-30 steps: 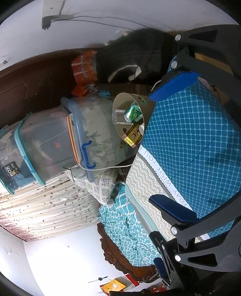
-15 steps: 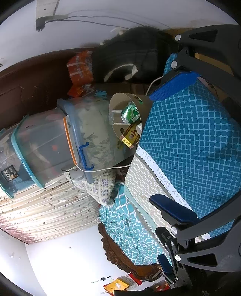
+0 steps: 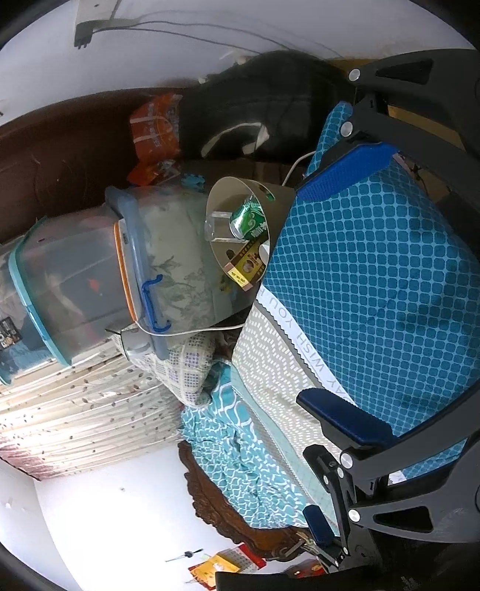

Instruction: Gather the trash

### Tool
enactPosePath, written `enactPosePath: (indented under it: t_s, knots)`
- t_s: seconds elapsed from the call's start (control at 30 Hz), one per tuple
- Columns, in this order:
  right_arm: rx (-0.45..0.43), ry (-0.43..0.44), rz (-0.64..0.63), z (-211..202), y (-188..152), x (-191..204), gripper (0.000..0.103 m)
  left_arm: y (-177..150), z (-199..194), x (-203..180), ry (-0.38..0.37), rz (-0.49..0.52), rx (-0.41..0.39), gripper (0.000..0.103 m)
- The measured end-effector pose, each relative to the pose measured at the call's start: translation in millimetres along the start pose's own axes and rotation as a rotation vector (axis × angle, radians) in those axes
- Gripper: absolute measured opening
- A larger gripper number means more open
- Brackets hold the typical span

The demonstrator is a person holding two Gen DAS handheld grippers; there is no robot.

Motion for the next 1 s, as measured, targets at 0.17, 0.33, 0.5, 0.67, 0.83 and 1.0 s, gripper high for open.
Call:
enactPosePath:
  t_s: [0.17,0.33,0.5,0.67,0.83,1.0]
  knots:
    - [0.000,0.000,-0.001,0.4,-1.4,1.2,0.100,-1.8,5.4,0.0,0.016,0.006,0.026,0.094]
    - [0.005,0.002,-0.004,0.6,-2.3,2.2,0.100,-5.0,6.9,-1.7,0.011,0.010,0.037,0.094]
    - [0.002,0.000,-0.003,0.1,-2.8,3.1,0.100,-10.7,13.6,-3.3,-0.020,0.004,0.079,0.094]
    - [0.008,0.000,-0.005,1.3,-3.3,4.8,0.100,-16.7,21.3,-5.5,-0.014,0.015,0.115,0.094]
    - [0.010,-0.001,-0.007,2.8,-3.4,5.4,0.100,-18.8,25.1,-3.5,-0.011,0.010,0.127,0.094]
    - [0.013,-0.001,-0.007,3.8,-3.4,5.3,0.100,-19.5,27.6,-1.8,-0.011,0.006,0.136,0.094]
Point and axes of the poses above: each gripper's, at about its wrist camera, not at the fingertips, and z roughly the way its jaws point, x to its left, y to its top, the point moved 3 cm from there along z, roughly the way its jaws point, and after that the axes turned 6 degrees about y, right-handed, at the moved point
